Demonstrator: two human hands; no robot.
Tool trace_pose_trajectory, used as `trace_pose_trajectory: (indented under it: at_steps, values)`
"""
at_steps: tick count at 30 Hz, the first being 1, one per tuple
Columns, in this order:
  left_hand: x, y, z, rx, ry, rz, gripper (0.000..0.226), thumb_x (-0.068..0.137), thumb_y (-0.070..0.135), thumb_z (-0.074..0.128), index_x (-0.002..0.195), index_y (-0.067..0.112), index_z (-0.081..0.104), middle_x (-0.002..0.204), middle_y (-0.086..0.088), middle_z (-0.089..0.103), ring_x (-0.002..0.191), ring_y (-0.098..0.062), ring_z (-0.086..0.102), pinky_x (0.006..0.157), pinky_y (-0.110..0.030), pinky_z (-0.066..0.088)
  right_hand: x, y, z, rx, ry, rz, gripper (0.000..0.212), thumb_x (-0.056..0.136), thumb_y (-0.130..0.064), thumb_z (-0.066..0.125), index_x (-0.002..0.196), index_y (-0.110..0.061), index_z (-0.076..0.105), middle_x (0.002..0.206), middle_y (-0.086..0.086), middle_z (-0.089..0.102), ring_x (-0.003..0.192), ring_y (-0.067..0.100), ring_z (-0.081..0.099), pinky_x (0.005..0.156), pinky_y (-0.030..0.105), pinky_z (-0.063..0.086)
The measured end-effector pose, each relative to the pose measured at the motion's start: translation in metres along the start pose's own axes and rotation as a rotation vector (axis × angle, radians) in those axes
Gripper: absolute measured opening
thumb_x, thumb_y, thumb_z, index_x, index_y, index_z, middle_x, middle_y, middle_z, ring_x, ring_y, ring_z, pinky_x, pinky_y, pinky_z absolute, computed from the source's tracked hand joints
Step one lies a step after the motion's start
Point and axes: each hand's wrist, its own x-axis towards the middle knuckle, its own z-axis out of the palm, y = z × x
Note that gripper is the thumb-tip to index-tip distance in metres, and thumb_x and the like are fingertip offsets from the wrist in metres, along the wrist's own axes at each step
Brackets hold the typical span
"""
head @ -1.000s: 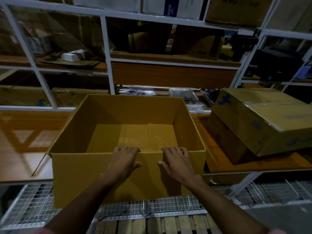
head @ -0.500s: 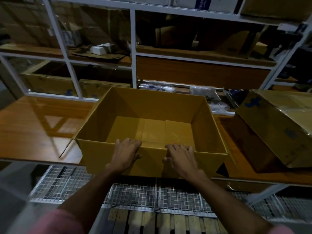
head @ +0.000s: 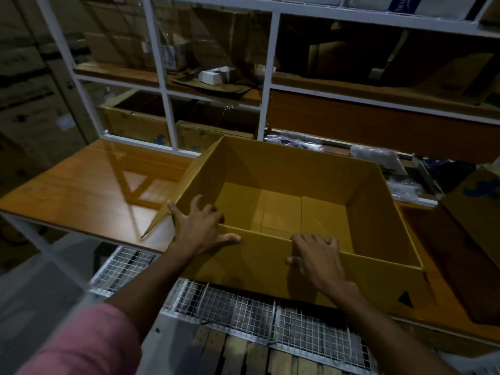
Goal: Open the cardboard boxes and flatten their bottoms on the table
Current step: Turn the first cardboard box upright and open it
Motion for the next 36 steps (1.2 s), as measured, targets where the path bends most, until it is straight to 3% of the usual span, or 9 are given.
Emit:
trace_pose_trajectory:
  at_steps: [7,12,15,20,24,28,30,32,36]
  values:
    - [0.025,-0.018,-0.017,-0.225,-0.069,-0.069,0.091,0.069,0.101,0.022,0.125,0.041,0.062,0.159,0.009,0.035,0.149,-0.028,0.017,0.104,-0.078,0.018,0.002,0.003,0.000,0.048,-0.053,-0.012,0.038,0.096,-0.054,0.054,0.127,-0.033,0.047,0.116,-0.013,0.058,0.106,0.010,0.055,0.108,0.045,0.039]
    - [0.060,-0.049,-0.013,-0.536,0.178,-0.397,0.044,0.098,0.037,0.061,0.136,0.019,0.048,0.138,-0.014,0.053,0.124,-0.035,0.050,0.096,-0.054,0.048,0.003,0.006,-0.004,0.070,-0.081,-0.039,0.030,0.100,-0.051,0.050,0.123,-0.032,0.048,0.108,-0.014,0.059,0.100,0.008,0.056,0.102,0.039,0.042]
    - [0.065,-0.053,-0.002,-0.571,0.240,-0.475,0.033,0.099,0.013,0.056,0.130,0.023,0.047,0.113,-0.009,0.065,0.099,-0.028,0.062,0.074,-0.042,0.050,0.005,0.007,-0.004,0.081,-0.067,-0.046,0.025,0.099,-0.050,0.053,0.117,-0.032,0.051,0.102,-0.015,0.060,0.095,0.006,0.055,0.099,0.037,0.044]
    - [0.063,-0.054,0.001,-0.532,0.295,-0.441,0.027,0.101,0.015,0.053,0.127,0.022,0.049,0.108,-0.010,0.065,0.097,-0.033,0.065,0.073,-0.044,0.053,0.009,0.007,-0.001,0.070,-0.054,-0.028,0.022,0.098,-0.052,0.053,0.110,-0.034,0.052,0.097,-0.016,0.061,0.090,0.007,0.058,0.092,0.036,0.047]
    - [0.052,-0.046,0.003,-0.415,0.284,-0.347,0.017,0.104,0.025,0.048,0.118,0.017,0.052,0.110,-0.012,0.066,0.091,-0.029,0.064,0.078,-0.046,0.055,0.008,0.005,-0.002,0.043,-0.048,-0.021,0.022,0.098,-0.053,0.052,0.109,-0.034,0.051,0.095,-0.015,0.060,0.087,0.008,0.056,0.081,0.032,0.041]
    - [0.027,-0.014,0.014,-0.259,0.280,-0.021,0.053,0.105,0.052,0.025,0.121,0.021,0.064,0.142,-0.004,0.057,0.136,-0.027,0.046,0.114,-0.055,0.025,0.006,0.004,0.000,0.048,-0.020,-0.004,0.023,0.097,-0.055,0.054,0.103,-0.033,0.051,0.091,-0.013,0.060,0.083,0.011,0.058,0.082,0.036,0.047]
    - [0.008,0.006,0.023,-0.241,0.244,0.237,0.068,0.102,0.062,0.012,0.123,0.023,0.063,0.129,0.000,0.065,0.121,-0.020,0.057,0.107,-0.048,0.029,0.005,0.005,0.000,0.056,-0.018,0.005,0.023,0.097,-0.054,0.055,0.104,-0.032,0.053,0.092,-0.013,0.061,0.085,0.011,0.059,0.084,0.036,0.047]
    - [-0.004,0.016,0.039,-0.186,0.321,0.383,0.061,0.102,0.064,0.024,0.116,0.021,0.065,0.109,0.001,0.070,0.098,-0.020,0.063,0.091,-0.043,0.039,0.004,0.004,0.000,0.062,-0.010,0.015,0.025,0.096,-0.055,0.056,0.104,-0.032,0.056,0.093,-0.013,0.064,0.087,0.011,0.061,0.083,0.035,0.047]
    - [0.000,0.019,0.044,-0.134,0.507,0.405,0.034,0.094,0.051,0.054,0.097,0.019,0.065,0.086,0.003,0.065,0.078,-0.019,0.057,0.073,-0.034,0.030,0.003,0.002,0.004,0.083,0.019,0.039,0.023,0.095,-0.052,0.057,0.099,-0.030,0.059,0.092,-0.012,0.068,0.085,0.010,0.064,0.088,0.037,0.048]
